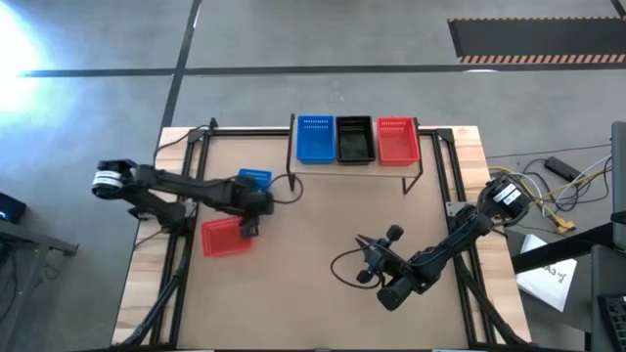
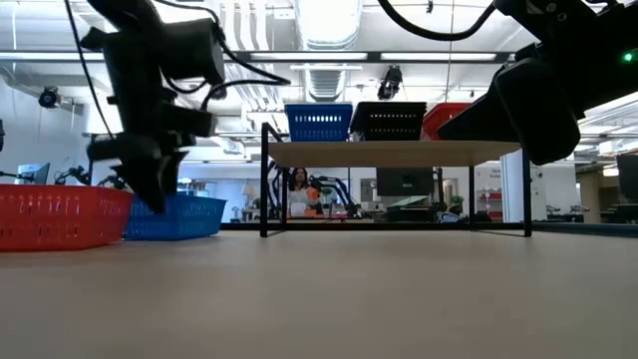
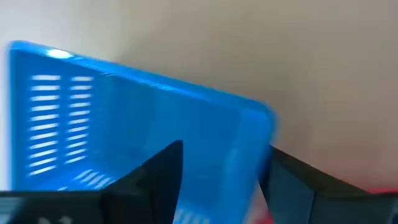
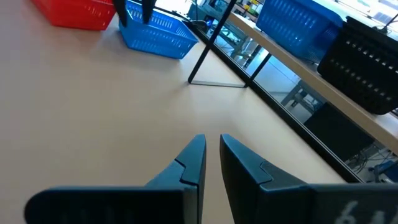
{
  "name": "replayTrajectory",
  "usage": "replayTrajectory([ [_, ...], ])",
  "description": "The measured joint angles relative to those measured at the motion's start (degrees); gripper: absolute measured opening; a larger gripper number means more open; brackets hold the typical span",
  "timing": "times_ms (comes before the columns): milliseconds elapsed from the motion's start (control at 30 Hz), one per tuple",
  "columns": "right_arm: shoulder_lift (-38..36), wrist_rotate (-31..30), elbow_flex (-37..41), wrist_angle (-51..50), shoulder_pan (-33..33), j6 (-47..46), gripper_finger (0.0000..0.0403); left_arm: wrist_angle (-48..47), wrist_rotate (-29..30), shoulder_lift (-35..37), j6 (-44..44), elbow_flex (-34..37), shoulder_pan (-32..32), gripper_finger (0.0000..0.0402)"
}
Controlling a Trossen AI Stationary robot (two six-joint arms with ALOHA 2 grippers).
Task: Stack baskets on shelf by color
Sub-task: Stack the blue basket on top of the stacked blue baskets on the shelf
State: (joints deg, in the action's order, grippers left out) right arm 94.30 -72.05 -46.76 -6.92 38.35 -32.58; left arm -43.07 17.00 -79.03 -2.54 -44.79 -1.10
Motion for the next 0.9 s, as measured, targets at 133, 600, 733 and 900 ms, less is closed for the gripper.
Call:
replayTrajectory([
  [133,0.0,0.0,0.0,0.0,0.0,0.0,0.0038,1.2,2.2,-2.6,1.7,-0.2,0.0,0.0138],
  [600,0.0,0.1,0.0,0.0,0.0,-0.9,0.0038,1.7,-2.7,-1.3,1.7,-2.5,0.9,0.0004],
  [733,0.0,0.1,0.1,0.0,0.0,-1.0,0.0038,-0.4,-6.8,3.3,1.3,-6.1,2.4,0.0001],
  [900,0.0,0.1,0.1,0.1,0.0,-1.0,0.0038,-8.5,-9.3,8.9,-3.9,-14.6,4.9,0.0001],
])
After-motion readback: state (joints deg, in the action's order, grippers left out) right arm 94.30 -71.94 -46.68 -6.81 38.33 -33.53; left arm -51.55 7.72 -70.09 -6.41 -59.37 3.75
